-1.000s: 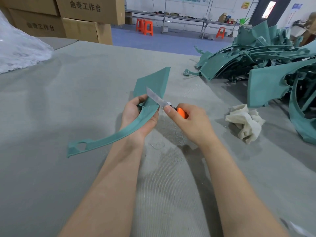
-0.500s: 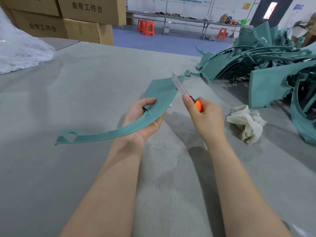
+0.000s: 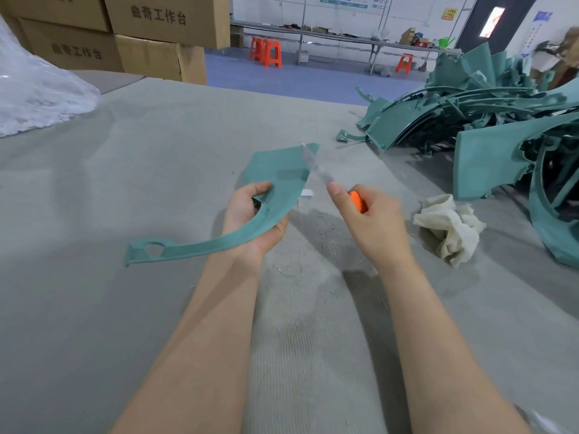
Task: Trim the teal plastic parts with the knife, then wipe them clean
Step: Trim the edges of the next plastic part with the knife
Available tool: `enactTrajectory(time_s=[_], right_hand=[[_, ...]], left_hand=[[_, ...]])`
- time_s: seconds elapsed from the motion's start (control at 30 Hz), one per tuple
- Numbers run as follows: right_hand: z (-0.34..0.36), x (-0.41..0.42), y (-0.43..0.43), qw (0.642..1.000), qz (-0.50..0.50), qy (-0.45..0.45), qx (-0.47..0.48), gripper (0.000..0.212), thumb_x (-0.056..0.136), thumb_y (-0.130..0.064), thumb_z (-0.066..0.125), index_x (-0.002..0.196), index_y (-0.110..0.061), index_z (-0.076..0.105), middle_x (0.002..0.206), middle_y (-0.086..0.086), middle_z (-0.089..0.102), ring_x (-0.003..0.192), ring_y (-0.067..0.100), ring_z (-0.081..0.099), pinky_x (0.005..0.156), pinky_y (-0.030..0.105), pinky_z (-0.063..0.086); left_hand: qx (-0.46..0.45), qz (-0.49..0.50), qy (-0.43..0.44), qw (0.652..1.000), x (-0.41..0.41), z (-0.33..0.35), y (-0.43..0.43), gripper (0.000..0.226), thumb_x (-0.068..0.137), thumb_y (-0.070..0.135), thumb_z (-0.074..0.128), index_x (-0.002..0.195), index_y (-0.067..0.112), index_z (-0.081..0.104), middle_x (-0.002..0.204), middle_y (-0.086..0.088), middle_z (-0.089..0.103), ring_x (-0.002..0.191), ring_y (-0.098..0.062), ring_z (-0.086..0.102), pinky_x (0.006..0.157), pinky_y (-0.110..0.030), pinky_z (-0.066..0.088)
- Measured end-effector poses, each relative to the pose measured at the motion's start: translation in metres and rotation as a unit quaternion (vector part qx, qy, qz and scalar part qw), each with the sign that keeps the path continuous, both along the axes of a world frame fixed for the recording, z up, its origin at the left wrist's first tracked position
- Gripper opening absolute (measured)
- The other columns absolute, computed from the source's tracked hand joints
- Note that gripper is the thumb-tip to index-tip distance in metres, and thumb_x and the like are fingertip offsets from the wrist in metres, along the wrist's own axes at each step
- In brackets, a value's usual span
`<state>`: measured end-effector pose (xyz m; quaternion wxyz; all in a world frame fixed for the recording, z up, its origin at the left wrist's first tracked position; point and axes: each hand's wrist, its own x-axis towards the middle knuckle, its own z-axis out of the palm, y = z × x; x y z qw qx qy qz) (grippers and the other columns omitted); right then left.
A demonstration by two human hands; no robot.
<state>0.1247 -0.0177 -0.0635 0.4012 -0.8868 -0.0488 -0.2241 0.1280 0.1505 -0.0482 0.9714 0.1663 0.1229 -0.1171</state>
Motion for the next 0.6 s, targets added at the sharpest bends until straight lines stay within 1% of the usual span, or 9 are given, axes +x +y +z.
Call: enactTrajectory(time_s=[0.03, 0.1, 0.17, 0.2, 0.3, 0.37, 0.47, 0.6], right_hand=[[-0.0008, -0.0006, 0.002, 1.0, 0.024, 0.005, -0.007, 0.059, 0.083, -0.066, 0.051, 0.057, -0.018, 0.031, 0.05, -0.007, 0.028, 0.05, 0.014, 0.029, 0.052, 0.031, 0.027], [-0.0027, -0.0013, 0.0051, 0.998, 0.055, 0.015, -0.032, 0.06, 0.083, -0.065, 0.054, 0.057, -0.013, 0.037, 0.05, -0.005, 0.031, 0.049, 0.014, 0.03, 0.052, 0.031, 0.028], [-0.0035, -0.0013, 0.0071, 0.996, 0.068, 0.024, -0.052, 0.061, 0.083, -0.065, 0.053, 0.06, -0.009, 0.042, 0.05, -0.004, 0.033, 0.048, 0.013, 0.031, 0.051, 0.031, 0.029], [-0.0036, -0.0009, 0.0073, 0.996, 0.069, 0.025, -0.056, 0.06, 0.083, -0.065, 0.053, 0.059, -0.011, 0.042, 0.049, -0.005, 0.033, 0.048, 0.013, 0.032, 0.051, 0.031, 0.029], [-0.0031, 0.0006, 0.0066, 0.997, 0.056, 0.023, -0.041, 0.058, 0.083, -0.065, 0.054, 0.056, -0.017, 0.034, 0.048, -0.007, 0.029, 0.049, 0.016, 0.031, 0.052, 0.032, 0.029], [-0.0029, 0.0008, 0.0063, 0.998, 0.053, 0.017, -0.036, 0.059, 0.083, -0.066, 0.053, 0.055, -0.019, 0.03, 0.048, -0.007, 0.028, 0.05, 0.016, 0.029, 0.052, 0.033, 0.029], [-0.0029, 0.0002, 0.0061, 0.998, 0.054, 0.013, -0.034, 0.059, 0.083, -0.066, 0.053, 0.056, -0.019, 0.031, 0.049, -0.007, 0.028, 0.049, 0.016, 0.03, 0.052, 0.033, 0.029], [-0.0036, -0.0003, 0.0065, 0.998, 0.053, 0.01, -0.019, 0.059, 0.08, -0.071, 0.051, 0.056, -0.02, 0.033, 0.048, -0.008, 0.029, 0.048, 0.015, 0.03, 0.052, 0.033, 0.03]], left_hand=[[-0.008, 0.007, -0.001, 1.0, 0.0001, 0.0, 0.0004, 0.016, 0.094, 0.003, 0.046, 0.088, -0.003, 0.06, 0.092, -0.013, 0.066, 0.084, -0.025, 0.063, 0.07, -0.027, 0.057], [-0.022, 0.018, -0.001, 1.0, 0.0004, 0.0009, 0.0003, 0.018, 0.095, 0.002, 0.044, 0.086, -0.003, 0.059, 0.087, -0.014, 0.064, 0.079, -0.026, 0.062, 0.058, -0.028, 0.058], [-0.027, 0.023, 0.005, 0.999, 0.0007, 0.0013, -0.0002, 0.019, 0.095, 0.003, 0.043, 0.083, -0.002, 0.056, 0.082, -0.014, 0.062, 0.073, -0.025, 0.061, 0.05, -0.027, 0.058], [-0.026, 0.021, 0.006, 0.999, 0.0005, 0.0013, -0.0001, 0.018, 0.096, 0.004, 0.043, 0.083, -0.001, 0.056, 0.081, -0.014, 0.061, 0.071, -0.025, 0.06, 0.049, -0.026, 0.057], [-0.022, -0.001, -0.003, 1.0, -0.0006, 0.0009, 0.0002, 0.015, 0.095, 0.004, 0.045, 0.086, -0.002, 0.057, 0.085, -0.014, 0.061, 0.073, -0.024, 0.062, 0.048, -0.026, 0.056], [-0.02, -0.013, -0.006, 1.0, -0.001, 0.0014, 0.001, 0.014, 0.094, 0.004, 0.046, 0.088, -0.001, 0.057, 0.085, -0.012, 0.062, 0.072, -0.023, 0.063, 0.048, -0.026, 0.056], [-0.014, -0.029, -0.012, 0.999, -0.0017, 0.0024, 0.0016, 0.013, 0.094, 0.005, 0.046, 0.09, -0.001, 0.057, 0.084, -0.011, 0.062, 0.068, -0.023, 0.064, 0.048, -0.025, 0.056], [-0.017, -0.044, -0.017, 0.999, -0.0035, 0.0034, 0.0015, 0.015, 0.093, 0.004, 0.046, 0.092, -0.003, 0.058, 0.084, -0.014, 0.064, 0.063, -0.025, 0.066, 0.048, -0.026, 0.056]])
